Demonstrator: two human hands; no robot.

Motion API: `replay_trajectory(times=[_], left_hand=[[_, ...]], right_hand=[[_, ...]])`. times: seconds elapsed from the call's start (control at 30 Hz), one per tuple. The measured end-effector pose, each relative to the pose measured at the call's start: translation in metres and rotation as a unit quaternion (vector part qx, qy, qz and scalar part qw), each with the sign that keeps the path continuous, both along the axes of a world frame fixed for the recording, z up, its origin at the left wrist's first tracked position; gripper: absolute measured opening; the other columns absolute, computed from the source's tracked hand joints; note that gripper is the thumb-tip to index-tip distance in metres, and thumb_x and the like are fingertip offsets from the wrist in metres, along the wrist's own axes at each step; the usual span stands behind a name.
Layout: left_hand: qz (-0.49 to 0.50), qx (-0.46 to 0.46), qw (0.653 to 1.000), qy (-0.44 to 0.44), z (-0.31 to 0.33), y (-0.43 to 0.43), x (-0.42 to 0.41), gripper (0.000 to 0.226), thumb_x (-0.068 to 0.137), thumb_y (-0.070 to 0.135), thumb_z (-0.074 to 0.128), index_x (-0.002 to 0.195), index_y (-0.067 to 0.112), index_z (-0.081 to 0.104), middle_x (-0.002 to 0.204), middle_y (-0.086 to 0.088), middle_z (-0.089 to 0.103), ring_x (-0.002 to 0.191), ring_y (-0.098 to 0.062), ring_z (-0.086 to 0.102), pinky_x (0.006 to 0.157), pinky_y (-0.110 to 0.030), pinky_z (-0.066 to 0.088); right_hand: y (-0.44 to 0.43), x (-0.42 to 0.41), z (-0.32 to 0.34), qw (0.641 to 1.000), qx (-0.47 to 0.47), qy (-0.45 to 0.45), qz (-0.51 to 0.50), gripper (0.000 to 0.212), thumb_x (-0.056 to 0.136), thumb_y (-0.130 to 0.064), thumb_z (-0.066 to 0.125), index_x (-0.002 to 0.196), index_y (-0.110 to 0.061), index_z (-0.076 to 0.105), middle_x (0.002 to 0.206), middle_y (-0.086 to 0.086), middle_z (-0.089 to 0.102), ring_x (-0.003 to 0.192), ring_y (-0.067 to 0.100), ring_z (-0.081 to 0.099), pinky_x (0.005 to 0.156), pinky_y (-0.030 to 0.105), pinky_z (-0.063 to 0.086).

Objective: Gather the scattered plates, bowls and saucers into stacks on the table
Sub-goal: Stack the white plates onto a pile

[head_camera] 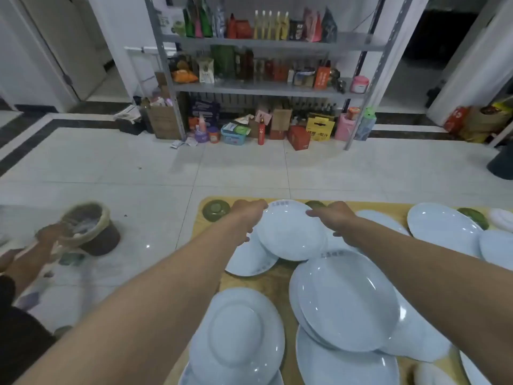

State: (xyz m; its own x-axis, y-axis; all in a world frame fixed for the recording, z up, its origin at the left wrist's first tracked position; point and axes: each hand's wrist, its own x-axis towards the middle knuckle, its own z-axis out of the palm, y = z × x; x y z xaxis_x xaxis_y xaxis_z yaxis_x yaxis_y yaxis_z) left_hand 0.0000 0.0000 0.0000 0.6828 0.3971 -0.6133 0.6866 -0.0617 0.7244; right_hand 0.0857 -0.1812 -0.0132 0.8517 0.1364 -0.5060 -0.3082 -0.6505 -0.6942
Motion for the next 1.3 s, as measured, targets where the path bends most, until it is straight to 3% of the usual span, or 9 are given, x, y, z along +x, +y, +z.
replay_trajectory(times=[0.2, 0.37, 0.43, 0.57, 0.63, 0.83, 1.0, 1.17, 1.3], left_hand=[[0.039, -0.064, 0.996, 0.040, -0.059, -0.003, 0.036, 0.052, 0.096, 0.034, 0.052, 0.143, 0.011, 0.042, 0.145, -0.009, 0.044, 0.129, -0.033, 0.043, 0.096, -0.041, 0.039], [0.081, -0.091, 0.991, 0.047, -0.090, -0.007, 0.050, 0.046, 0.097, 0.031, 0.051, 0.138, 0.011, 0.045, 0.126, -0.009, 0.047, 0.116, -0.031, 0.045, 0.092, -0.040, 0.038], [0.096, -0.101, 0.989, 0.047, -0.095, -0.008, 0.053, 0.043, 0.097, 0.030, 0.051, 0.135, 0.011, 0.046, 0.113, -0.006, 0.045, 0.106, -0.031, 0.046, 0.091, -0.040, 0.039], [0.139, -0.131, 0.981, 0.044, -0.101, -0.004, 0.059, 0.041, 0.096, 0.029, 0.051, 0.133, 0.012, 0.047, 0.104, -0.006, 0.050, 0.114, -0.036, 0.053, 0.093, -0.044, 0.044], [0.149, -0.118, 0.981, 0.045, -0.100, 0.000, 0.060, 0.036, 0.094, 0.031, 0.051, 0.125, 0.012, 0.051, 0.095, -0.005, 0.054, 0.108, -0.035, 0.056, 0.088, -0.041, 0.047], [0.180, -0.028, 0.982, 0.043, -0.096, 0.041, 0.048, 0.038, 0.089, 0.024, 0.052, 0.124, 0.010, 0.056, 0.115, -0.010, 0.062, 0.100, -0.032, 0.062, 0.086, -0.041, 0.055], [0.181, 0.040, 0.981, 0.060, -0.106, 0.079, 0.019, 0.021, 0.093, 0.024, 0.051, 0.107, 0.008, 0.053, 0.092, -0.004, 0.054, 0.091, -0.027, 0.054, 0.081, -0.036, 0.052], [0.145, 0.087, 0.980, 0.103, -0.129, 0.094, 0.002, 0.031, 0.094, 0.032, 0.052, 0.111, 0.006, 0.055, 0.102, -0.009, 0.056, 0.094, -0.029, 0.054, 0.083, -0.034, 0.050], [0.127, 0.087, 0.982, 0.111, -0.138, 0.092, 0.001, 0.036, 0.094, 0.035, 0.052, 0.113, 0.005, 0.057, 0.102, -0.009, 0.058, 0.101, -0.031, 0.058, 0.087, -0.036, 0.051]], right_hand=[[-0.001, 0.035, -0.049, 0.998, -0.019, 0.028, -0.051, 0.055, 0.092, -0.032, 0.066, 0.132, 0.000, 0.048, 0.117, 0.010, 0.050, 0.099, 0.027, 0.044, 0.082, 0.033, 0.036], [0.003, 0.050, -0.077, 0.996, 0.000, 0.053, -0.073, 0.053, 0.091, -0.031, 0.067, 0.133, -0.004, 0.050, 0.129, 0.010, 0.052, 0.102, 0.026, 0.046, 0.084, 0.035, 0.039], [0.004, 0.050, -0.085, 0.995, 0.004, 0.066, -0.080, 0.051, 0.090, -0.030, 0.068, 0.131, -0.004, 0.050, 0.124, 0.010, 0.053, 0.101, 0.026, 0.048, 0.084, 0.036, 0.041], [0.007, 0.051, -0.089, 0.992, 0.014, 0.080, -0.099, 0.043, 0.088, -0.027, 0.069, 0.122, -0.007, 0.053, 0.113, 0.008, 0.054, 0.099, 0.027, 0.052, 0.088, 0.037, 0.046], [0.013, 0.052, -0.086, 0.990, 0.037, 0.086, -0.108, 0.037, 0.087, -0.023, 0.071, 0.116, -0.010, 0.053, 0.111, 0.007, 0.054, 0.099, 0.028, 0.054, 0.088, 0.037, 0.046], [0.053, 0.048, -0.080, 0.992, 0.039, 0.086, -0.081, 0.035, 0.079, -0.006, 0.067, 0.112, -0.001, 0.059, 0.111, 0.013, 0.060, 0.098, 0.031, 0.060, 0.083, 0.037, 0.051], [0.091, 0.032, -0.091, 0.992, 0.039, 0.102, -0.060, 0.023, 0.079, -0.008, 0.064, 0.100, -0.006, 0.054, 0.103, 0.010, 0.054, 0.101, 0.030, 0.058, 0.096, 0.044, 0.052], [0.108, 0.020, -0.108, 0.993, 0.026, 0.102, -0.053, 0.029, 0.082, -0.008, 0.062, 0.109, -0.003, 0.052, 0.092, 0.009, 0.054, 0.076, 0.023, 0.053, 0.071, 0.036, 0.048], [0.111, 0.021, -0.112, 0.994, 0.006, 0.075, -0.075, 0.030, 0.083, -0.010, 0.060, 0.111, -0.004, 0.051, 0.087, 0.006, 0.050, 0.083, 0.026, 0.053, 0.073, 0.036, 0.047]])
